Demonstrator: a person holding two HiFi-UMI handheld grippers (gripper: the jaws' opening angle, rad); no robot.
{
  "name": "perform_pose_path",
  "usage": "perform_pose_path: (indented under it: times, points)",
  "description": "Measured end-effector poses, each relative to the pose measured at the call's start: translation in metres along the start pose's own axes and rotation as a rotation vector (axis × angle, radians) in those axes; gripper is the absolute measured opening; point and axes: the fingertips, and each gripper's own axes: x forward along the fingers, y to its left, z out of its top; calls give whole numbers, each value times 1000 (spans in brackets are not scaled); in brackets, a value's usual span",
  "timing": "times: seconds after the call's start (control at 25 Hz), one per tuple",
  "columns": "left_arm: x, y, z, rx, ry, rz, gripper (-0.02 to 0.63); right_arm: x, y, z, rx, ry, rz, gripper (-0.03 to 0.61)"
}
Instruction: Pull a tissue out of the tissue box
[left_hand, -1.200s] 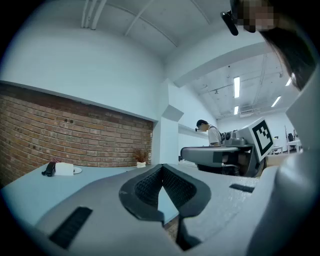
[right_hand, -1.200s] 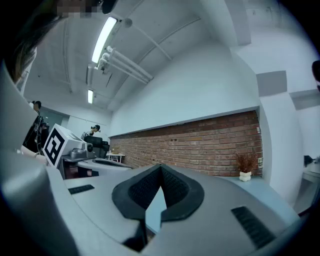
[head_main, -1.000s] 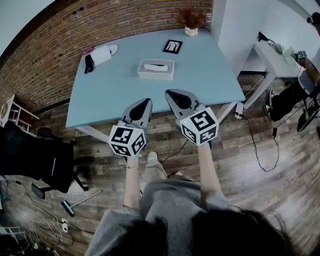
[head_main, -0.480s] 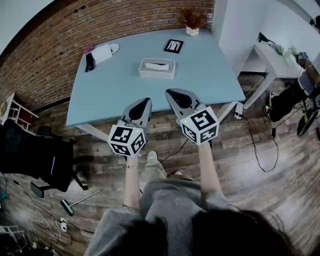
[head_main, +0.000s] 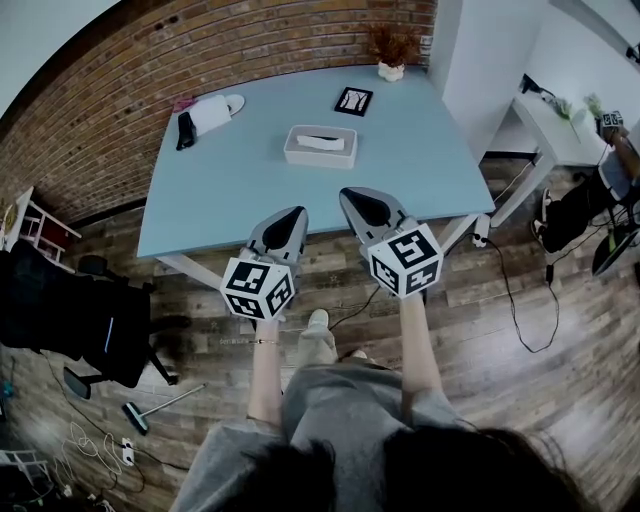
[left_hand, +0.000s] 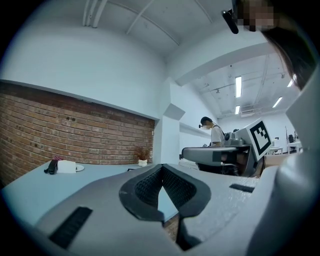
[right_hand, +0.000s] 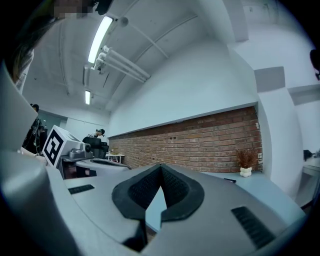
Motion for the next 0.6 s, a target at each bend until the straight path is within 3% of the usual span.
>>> perform_pose_path:
  times: [0.6]
  points:
    - [70, 70, -8, -38, 38, -88, 3, 75, -49, -17, 39, 45, -72, -2]
